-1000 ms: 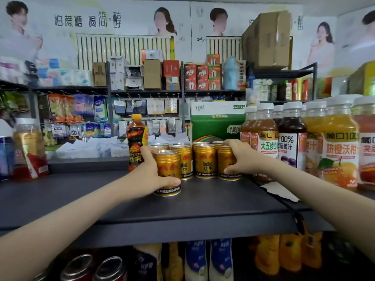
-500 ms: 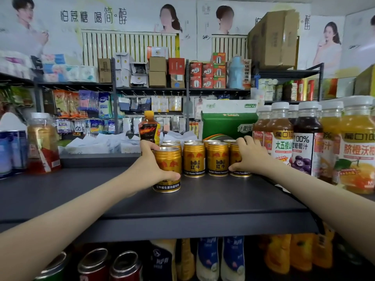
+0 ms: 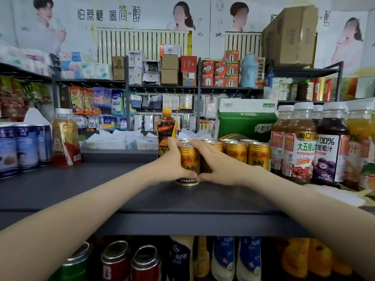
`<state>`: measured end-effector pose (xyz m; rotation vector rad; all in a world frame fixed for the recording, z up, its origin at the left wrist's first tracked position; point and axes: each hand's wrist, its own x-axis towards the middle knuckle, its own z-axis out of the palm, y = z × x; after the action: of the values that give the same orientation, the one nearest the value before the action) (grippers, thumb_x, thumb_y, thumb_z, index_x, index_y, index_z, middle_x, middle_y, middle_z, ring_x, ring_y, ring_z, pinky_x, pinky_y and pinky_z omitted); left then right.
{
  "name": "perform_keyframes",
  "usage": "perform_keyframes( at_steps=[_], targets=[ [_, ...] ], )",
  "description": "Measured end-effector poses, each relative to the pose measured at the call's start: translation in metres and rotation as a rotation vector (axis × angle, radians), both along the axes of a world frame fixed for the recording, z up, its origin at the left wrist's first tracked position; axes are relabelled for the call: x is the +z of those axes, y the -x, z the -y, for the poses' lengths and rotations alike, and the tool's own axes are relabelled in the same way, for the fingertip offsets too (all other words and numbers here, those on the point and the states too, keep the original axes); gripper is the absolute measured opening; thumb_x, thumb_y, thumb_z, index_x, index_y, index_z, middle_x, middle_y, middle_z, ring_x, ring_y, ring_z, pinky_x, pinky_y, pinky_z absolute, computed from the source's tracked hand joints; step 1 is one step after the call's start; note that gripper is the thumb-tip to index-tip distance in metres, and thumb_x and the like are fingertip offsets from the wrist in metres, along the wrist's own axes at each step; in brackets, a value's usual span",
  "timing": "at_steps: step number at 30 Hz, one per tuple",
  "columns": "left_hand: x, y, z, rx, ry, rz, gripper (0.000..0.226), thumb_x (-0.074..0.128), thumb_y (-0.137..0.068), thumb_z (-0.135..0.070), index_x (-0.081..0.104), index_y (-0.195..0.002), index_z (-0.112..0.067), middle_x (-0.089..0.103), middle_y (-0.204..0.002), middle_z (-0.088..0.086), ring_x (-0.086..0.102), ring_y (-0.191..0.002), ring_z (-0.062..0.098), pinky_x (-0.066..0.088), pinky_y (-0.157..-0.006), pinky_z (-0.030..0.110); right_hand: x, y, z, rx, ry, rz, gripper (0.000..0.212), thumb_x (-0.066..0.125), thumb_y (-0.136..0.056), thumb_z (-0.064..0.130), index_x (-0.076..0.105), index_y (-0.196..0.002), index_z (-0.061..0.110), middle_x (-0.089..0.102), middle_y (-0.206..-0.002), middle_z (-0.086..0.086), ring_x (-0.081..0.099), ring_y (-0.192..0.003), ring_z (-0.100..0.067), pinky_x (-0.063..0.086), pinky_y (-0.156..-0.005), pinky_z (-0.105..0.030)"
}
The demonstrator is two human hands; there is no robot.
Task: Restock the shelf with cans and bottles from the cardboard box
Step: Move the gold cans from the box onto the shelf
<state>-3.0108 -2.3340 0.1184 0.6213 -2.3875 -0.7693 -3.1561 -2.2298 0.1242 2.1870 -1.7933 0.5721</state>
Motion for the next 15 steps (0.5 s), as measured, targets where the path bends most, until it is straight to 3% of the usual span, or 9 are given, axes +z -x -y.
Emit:
perform_keyframes(
  at_steps=[3, 5, 8, 12, 15],
  targets=[
    [0.002, -0.004, 0.005, -0.078, -0.091, 0.02, 0.08, 0.079, -0.076, -0.015, 0.013, -0.12, -0.024, 0.042, -0.113, -0.002, 0.051, -0.106, 0.011, 0.052, -0.086, 0.028, 0.0, -0.002, 0.001, -0.008, 0.039, 0.029, 0.088, 0.077, -0.078, 0.026, 0.023, -0.147, 0.021, 0.031, -0.144, 0.0, 0.026, -0.133, -0.012, 0.026, -0.109, -0.027],
    [0.006, -0.005, 0.007, -0.103, -0.114, 0.056, 0.086, 0.079, -0.076, -0.012, 0.01, -0.125, -0.026, 0.04, -0.118, 0.0, 0.05, -0.107, 0.011, 0.052, -0.083, 0.025, -0.002, -0.001, 0.0, -0.019, 0.062, 0.034, 0.087, 0.078, -0.076, 0.03, 0.026, -0.145, 0.022, 0.031, -0.141, 0.0, 0.027, -0.131, -0.013, 0.026, -0.108, -0.027],
    [0.014, -0.005, 0.008, -0.058, -0.006, 0.166, 0.1, 0.081, -0.075, -0.02, 0.002, -0.135, -0.027, 0.039, -0.125, 0.004, 0.051, -0.112, 0.018, 0.051, -0.09, 0.029, -0.005, -0.006, 0.001, -0.038, 0.054, 0.094, 0.084, 0.076, -0.078, 0.027, 0.024, -0.144, 0.022, 0.025, -0.137, 0.001, 0.033, -0.123, -0.014, 0.035, -0.101, -0.024],
    [0.014, -0.009, 0.004, 0.02, 0.094, 0.096, 0.092, 0.085, -0.068, -0.021, 0.015, -0.128, -0.028, 0.047, -0.122, 0.004, 0.054, -0.11, 0.02, 0.051, -0.093, 0.039, -0.009, -0.015, 0.004, -0.052, 0.163, 0.165, 0.074, 0.08, -0.072, 0.021, 0.034, -0.13, 0.016, 0.027, -0.118, 0.005, 0.041, -0.107, -0.013, 0.04, -0.081, -0.017],
    [0.008, -0.012, -0.003, -0.028, 0.059, 0.069, 0.088, 0.081, -0.072, -0.015, 0.019, -0.132, -0.036, 0.052, -0.126, 0.007, 0.056, -0.113, 0.023, 0.05, -0.096, 0.044, -0.015, -0.014, 0.002, -0.04, 0.238, 0.155, 0.079, 0.082, -0.067, 0.02, 0.034, -0.13, 0.013, 0.029, -0.118, 0.001, 0.035, -0.111, -0.013, 0.04, -0.097, -0.028]
  ],
)
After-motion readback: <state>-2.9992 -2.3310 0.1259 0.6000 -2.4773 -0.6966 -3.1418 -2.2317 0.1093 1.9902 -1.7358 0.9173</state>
